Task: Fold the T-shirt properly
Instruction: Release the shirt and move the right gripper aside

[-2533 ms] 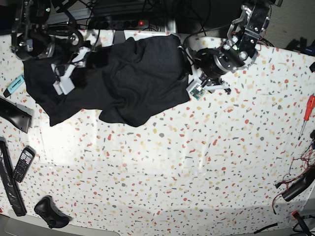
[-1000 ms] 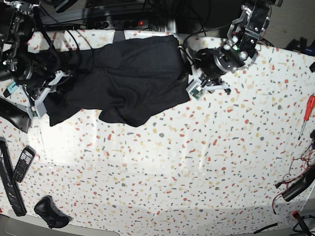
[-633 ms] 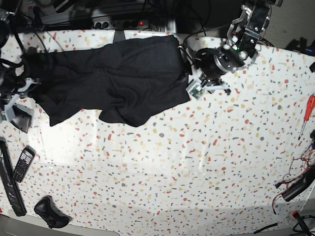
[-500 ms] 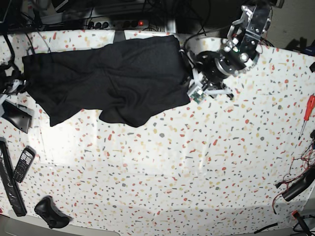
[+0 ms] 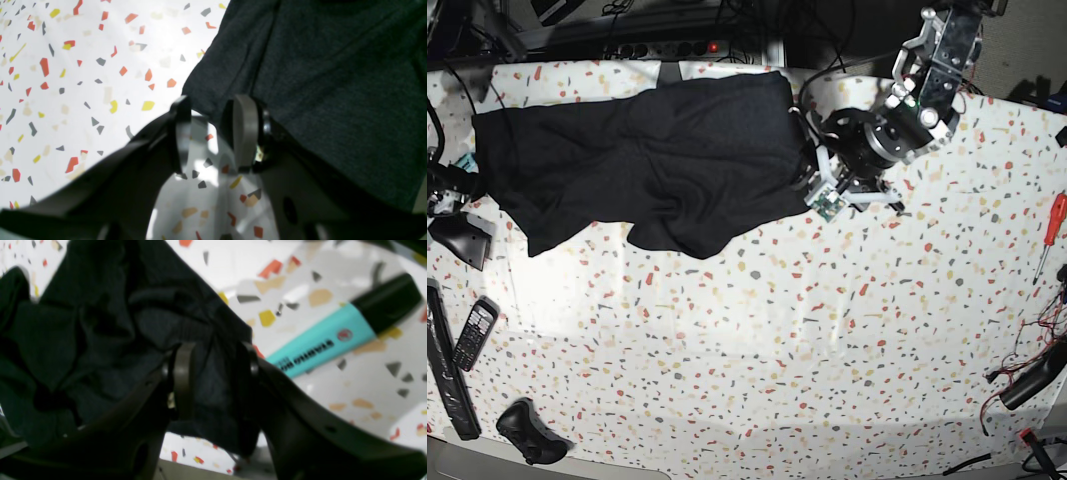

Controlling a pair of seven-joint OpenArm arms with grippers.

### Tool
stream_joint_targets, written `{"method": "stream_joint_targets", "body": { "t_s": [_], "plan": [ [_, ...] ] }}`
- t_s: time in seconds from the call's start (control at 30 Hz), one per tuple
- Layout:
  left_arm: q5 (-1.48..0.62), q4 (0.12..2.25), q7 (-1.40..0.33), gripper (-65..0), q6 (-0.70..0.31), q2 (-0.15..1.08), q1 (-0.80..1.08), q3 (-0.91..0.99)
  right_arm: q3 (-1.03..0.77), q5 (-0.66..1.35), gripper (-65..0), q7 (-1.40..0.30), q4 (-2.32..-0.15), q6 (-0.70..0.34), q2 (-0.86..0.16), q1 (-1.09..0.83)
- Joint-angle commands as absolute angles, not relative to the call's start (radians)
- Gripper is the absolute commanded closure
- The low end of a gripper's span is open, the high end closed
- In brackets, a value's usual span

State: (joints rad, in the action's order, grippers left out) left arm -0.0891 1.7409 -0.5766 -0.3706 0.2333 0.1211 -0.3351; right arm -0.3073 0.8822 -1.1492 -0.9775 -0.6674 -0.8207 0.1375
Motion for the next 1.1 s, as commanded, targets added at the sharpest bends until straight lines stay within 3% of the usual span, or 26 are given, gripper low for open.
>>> {"method": "stream_joint_targets", "body": {
  "t_s": [0.0,0.33,0.6,0.8,0.9,1.07],
  "plan": [
    [-0.093,1.761,-0.562,-20.3,-0.368,0.237,0.11,-0.333,-0.291,0.891,-19.7,-1.14,-0.963,-0.679,-0.856,0.173],
    [-0.067,1.761,-0.561,-20.3,-0.368,0.236,0.11,-0.332,-0.032,0.993,-19.7,-1.144,-0.85,-0.698,-0.856,0.23],
    [-0.05,1.761,-0.561,-20.3,-0.368,0.236,0.11,-0.332,0.01,1.146,-19.6,-1.206,-0.85,-0.698,-0.855,0.23],
    [-0.052,1.761,-0.561,-20.3,-0.368,0.236,0.111,-0.332,0.01,1.269,-9.3,-1.271,-0.85,-0.698,-0.844,0.231],
    [-0.052,1.761,-0.561,-20.3,-0.367,0.236,0.111,-0.332,0.01,1.256,0.0,-1.264,-0.85,-0.698,-0.819,0.233],
    [-0.051,1.761,-0.562,-20.2,-0.368,0.237,0.111,-0.332,-0.012,1.252,0.0,-1.213,-0.855,-0.698,-0.814,0.24]
  ]
}}
